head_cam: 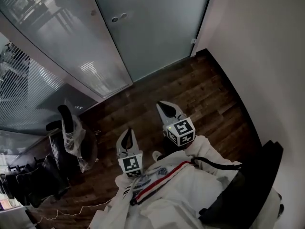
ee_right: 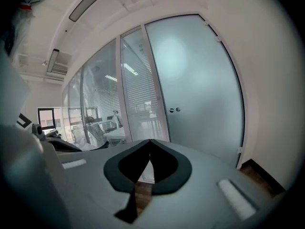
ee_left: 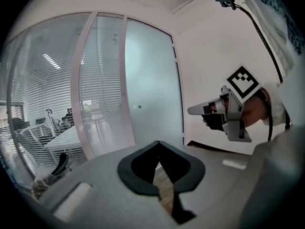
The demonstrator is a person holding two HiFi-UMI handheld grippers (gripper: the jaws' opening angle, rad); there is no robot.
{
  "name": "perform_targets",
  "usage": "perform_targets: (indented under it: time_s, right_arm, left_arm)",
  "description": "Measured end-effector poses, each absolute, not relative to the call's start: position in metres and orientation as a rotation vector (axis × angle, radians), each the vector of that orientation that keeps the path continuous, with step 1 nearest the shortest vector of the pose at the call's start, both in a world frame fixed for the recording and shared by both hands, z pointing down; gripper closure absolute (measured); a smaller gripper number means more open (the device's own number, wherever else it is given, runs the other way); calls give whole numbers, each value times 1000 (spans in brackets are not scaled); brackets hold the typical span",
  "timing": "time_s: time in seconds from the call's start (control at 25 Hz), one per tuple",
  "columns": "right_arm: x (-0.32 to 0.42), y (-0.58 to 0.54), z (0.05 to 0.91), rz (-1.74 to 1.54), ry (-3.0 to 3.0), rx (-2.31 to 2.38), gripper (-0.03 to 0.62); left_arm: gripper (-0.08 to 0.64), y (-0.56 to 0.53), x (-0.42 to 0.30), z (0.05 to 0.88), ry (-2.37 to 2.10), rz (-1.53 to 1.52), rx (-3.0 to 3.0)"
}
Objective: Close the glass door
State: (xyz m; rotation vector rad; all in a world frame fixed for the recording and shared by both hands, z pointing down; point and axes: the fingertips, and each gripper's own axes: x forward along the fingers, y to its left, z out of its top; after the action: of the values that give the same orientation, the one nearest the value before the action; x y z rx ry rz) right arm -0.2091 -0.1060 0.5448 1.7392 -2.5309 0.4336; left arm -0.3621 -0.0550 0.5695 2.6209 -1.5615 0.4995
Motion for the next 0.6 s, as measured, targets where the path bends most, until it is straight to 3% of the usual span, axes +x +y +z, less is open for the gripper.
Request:
perform_targets:
  time_s: [0.6]
  right_arm:
    - [-172, -93, 545, 401, -2492, 1737, 586]
  left_arm:
    - [558, -59, -329, 560, -1551, 501, 2646]
